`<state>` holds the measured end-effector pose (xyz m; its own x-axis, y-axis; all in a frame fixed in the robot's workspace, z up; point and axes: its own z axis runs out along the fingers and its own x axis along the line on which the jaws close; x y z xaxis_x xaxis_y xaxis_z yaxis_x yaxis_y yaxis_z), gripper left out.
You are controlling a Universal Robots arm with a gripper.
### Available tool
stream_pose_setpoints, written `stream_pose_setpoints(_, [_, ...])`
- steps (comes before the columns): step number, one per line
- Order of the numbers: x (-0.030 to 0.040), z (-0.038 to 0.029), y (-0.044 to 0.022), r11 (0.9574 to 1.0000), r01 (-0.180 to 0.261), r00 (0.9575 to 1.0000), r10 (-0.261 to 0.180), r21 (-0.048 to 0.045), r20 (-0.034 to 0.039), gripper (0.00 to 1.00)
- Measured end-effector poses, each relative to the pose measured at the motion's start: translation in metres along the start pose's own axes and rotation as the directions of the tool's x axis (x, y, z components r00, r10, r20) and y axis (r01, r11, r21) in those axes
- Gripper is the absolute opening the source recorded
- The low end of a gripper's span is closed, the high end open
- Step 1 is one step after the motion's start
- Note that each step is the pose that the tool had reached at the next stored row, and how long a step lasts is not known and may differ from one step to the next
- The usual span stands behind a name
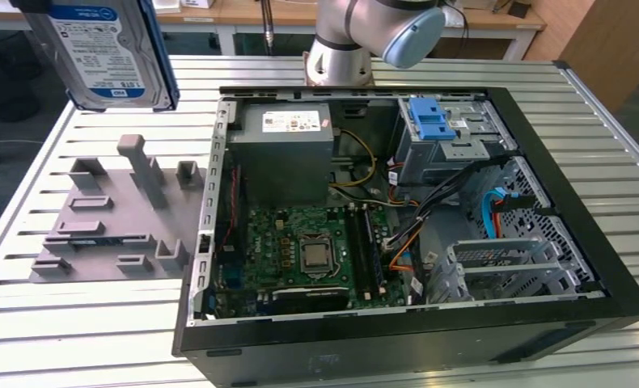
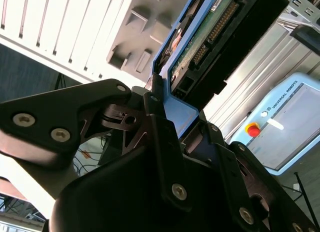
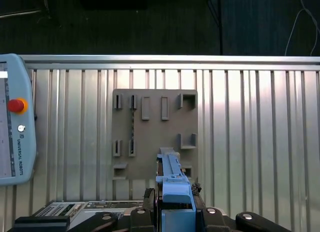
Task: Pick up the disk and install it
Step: 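Pick up the disk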
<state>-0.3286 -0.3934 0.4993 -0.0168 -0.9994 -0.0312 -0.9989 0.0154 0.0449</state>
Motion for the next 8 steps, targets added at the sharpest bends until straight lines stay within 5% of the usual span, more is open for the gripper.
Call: stream_pose_setpoints(8, [0.0013,-0.0003,-0.0047,1.0,0.0,1.0,0.0,0.0,0.0,0.37])
